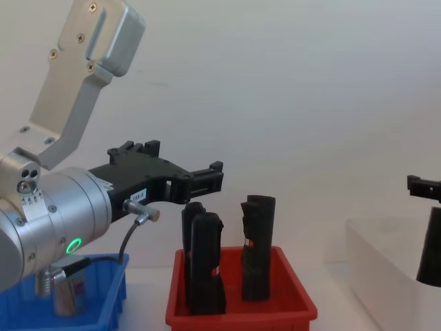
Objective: Pick the cotton swabs from the blue box and place them into the white box.
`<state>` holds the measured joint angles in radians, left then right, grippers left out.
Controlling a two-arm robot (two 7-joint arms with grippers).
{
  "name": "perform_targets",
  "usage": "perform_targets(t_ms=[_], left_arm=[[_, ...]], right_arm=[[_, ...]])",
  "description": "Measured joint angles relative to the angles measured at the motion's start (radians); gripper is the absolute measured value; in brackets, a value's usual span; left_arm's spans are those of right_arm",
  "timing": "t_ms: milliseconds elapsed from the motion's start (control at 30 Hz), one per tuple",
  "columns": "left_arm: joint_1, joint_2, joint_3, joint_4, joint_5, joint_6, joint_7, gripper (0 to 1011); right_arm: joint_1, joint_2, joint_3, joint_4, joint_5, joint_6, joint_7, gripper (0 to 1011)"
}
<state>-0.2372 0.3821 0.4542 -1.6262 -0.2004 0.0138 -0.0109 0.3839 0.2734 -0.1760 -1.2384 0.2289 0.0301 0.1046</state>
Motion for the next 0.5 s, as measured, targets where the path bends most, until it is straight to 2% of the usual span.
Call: perform_targets(t_ms=[33,500], left_arm=[[0.000,0.000,0.000,0.000,0.000,0.000,0.000,1004],[0.000,0.000,0.000,0.000,0.000,0.000,0.000,1004]], right_arm=[[-0.001,0.000,0.001,0.000,0.001,-0.002,0.002,1002],[-0.008,0.004,0.006,-0.005,0.002,-0.012,0.011,1002]])
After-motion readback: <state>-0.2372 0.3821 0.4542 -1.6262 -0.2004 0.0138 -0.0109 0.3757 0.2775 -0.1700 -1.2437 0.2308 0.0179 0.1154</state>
